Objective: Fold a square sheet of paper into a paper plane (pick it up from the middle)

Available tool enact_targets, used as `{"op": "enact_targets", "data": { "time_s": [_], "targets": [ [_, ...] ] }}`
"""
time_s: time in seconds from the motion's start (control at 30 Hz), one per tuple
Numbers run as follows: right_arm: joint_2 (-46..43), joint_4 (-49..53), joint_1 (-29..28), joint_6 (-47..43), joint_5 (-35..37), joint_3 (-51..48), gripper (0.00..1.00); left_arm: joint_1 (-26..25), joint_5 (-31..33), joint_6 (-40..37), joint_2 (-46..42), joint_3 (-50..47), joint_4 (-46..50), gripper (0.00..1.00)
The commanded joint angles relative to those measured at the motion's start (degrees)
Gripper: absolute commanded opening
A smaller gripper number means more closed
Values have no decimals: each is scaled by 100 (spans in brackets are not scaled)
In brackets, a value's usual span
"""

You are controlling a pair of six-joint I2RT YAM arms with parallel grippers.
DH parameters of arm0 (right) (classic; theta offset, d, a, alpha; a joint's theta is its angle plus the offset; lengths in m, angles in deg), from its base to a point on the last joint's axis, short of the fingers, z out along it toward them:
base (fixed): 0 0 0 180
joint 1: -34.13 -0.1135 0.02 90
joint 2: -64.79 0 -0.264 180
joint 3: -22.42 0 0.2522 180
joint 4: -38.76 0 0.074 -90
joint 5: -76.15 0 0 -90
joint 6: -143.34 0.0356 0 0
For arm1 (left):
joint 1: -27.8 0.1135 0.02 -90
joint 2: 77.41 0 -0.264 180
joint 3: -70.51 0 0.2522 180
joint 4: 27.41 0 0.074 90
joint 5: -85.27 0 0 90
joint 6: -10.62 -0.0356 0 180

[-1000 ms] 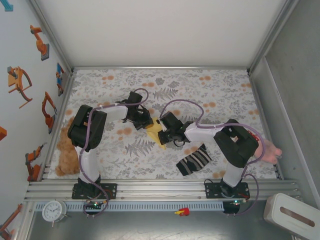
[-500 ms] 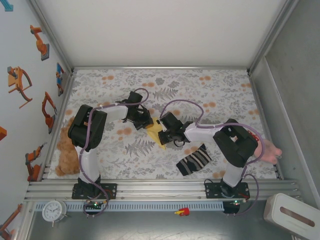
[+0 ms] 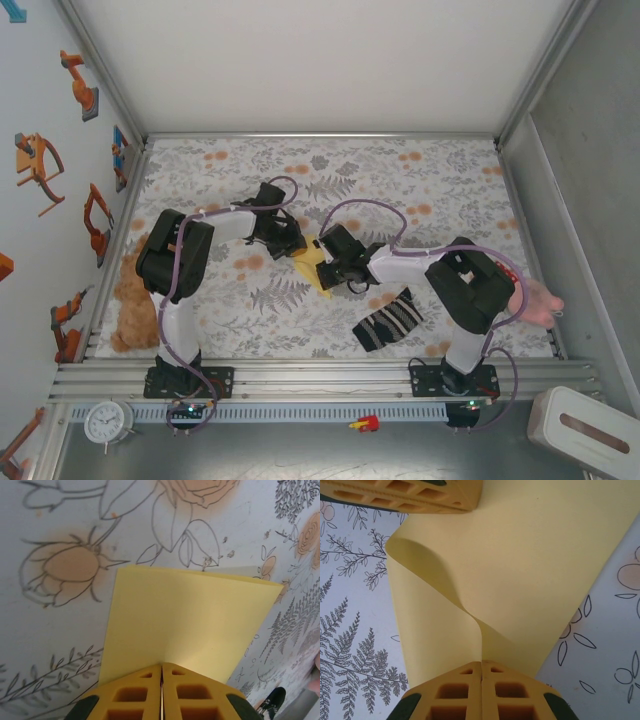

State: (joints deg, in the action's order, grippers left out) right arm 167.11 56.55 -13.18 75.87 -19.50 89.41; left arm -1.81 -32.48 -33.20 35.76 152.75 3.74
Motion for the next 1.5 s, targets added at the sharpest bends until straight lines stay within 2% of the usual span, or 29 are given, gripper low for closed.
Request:
{"op": "enact_targets", "data": {
  "time_s": [0.0,0.07,0.3,0.57,0.7,1.03,1.47],
  "targets": [
    [132,141,29,-10,126,56,0,60,169,163,-582,-56,51,17],
    [143,128,29,7,92,64,0,101,164,473,-915,-314,-358,24],
    [149,115,29,16,27,55,0,12,193,1174,-1750,-1365,-1208,26],
    [156,120,29,33,38,60,0,-465,235,2053,-2038,-2213,-2316,13],
    [165,123,29,38,38,65,0,-614,295,2177,-1839,-2198,-2365,10],
    [183,152,30,69,55,73,0,-895,604,2231,-1475,-1962,-1796,8],
    [227,159,29,99,55,90,0,-902,735,2221,-1397,-1997,-1571,8]
  ]
}}
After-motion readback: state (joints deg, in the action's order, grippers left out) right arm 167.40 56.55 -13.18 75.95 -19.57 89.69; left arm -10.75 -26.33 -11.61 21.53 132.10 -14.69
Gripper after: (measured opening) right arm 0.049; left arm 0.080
